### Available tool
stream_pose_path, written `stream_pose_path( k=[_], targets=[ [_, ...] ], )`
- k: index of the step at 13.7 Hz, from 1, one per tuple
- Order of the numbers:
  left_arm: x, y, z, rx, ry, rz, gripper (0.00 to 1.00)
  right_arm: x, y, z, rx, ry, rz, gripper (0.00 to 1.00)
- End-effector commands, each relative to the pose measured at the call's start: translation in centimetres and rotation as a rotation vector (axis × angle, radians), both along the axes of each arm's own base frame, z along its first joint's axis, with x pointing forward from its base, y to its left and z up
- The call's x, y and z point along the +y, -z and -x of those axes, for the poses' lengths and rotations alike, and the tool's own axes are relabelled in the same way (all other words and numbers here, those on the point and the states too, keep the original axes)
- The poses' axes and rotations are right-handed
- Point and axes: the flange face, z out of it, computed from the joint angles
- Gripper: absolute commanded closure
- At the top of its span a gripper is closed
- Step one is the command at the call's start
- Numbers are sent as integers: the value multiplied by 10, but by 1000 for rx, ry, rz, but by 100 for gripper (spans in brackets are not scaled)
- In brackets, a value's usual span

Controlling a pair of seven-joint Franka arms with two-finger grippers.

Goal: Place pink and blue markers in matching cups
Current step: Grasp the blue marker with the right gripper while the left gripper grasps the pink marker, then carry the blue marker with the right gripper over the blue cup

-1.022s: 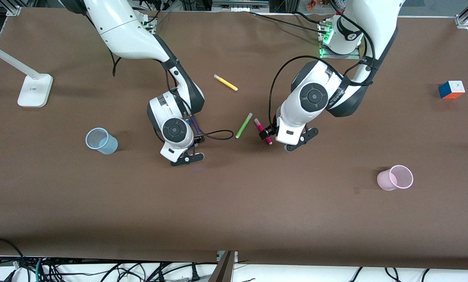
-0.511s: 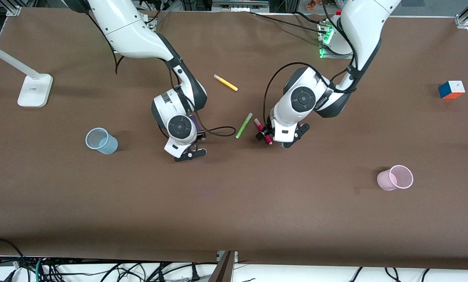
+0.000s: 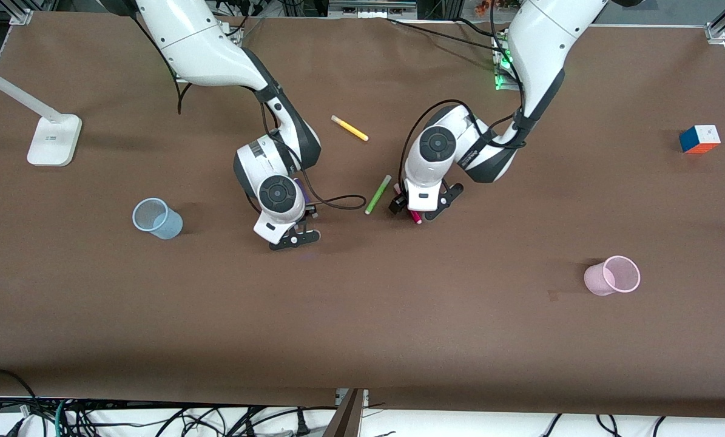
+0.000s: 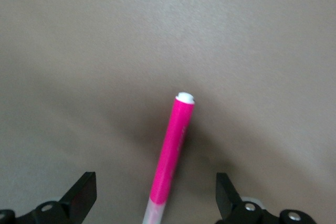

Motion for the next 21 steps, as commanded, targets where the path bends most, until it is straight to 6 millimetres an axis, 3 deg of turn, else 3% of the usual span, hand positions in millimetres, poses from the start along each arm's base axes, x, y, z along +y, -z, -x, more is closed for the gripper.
stream_pose_path(
  k=[1,4,7,10,12,14,15,19,21],
  targets=[
    [-2,4,-2,-42,-20,-31,0,-18,-32,-16,-42,-63,-28,100],
    [-6,8,-5,-42,-22,-25,0,-76,-101,-48,-25,-247,-81,100],
    [-14,21,3,-26,-5,-26,0,-133,-162,-63,38,-464,-134,100],
    [-24,30,12,-23,38,-34,0,-194,-194,-66,110,-663,-289,100],
    [-24,29,12,-25,45,-34,0,-233,-205,-68,123,-769,-343,100],
    [-25,29,13,-25,50,-34,13,-270,-206,-69,110,-880,-487,100],
    [-25,28,13,-27,50,-33,22,-298,-200,-69,78,-927,-589,100],
    [-24,28,12,-41,86,-44,74,-378,-168,-67,-52,-1086,-857,100],
    [-23,28,13,-49,102,-52,100,-403,-147,-61,-113,-1126,-980,100]
  ],
)
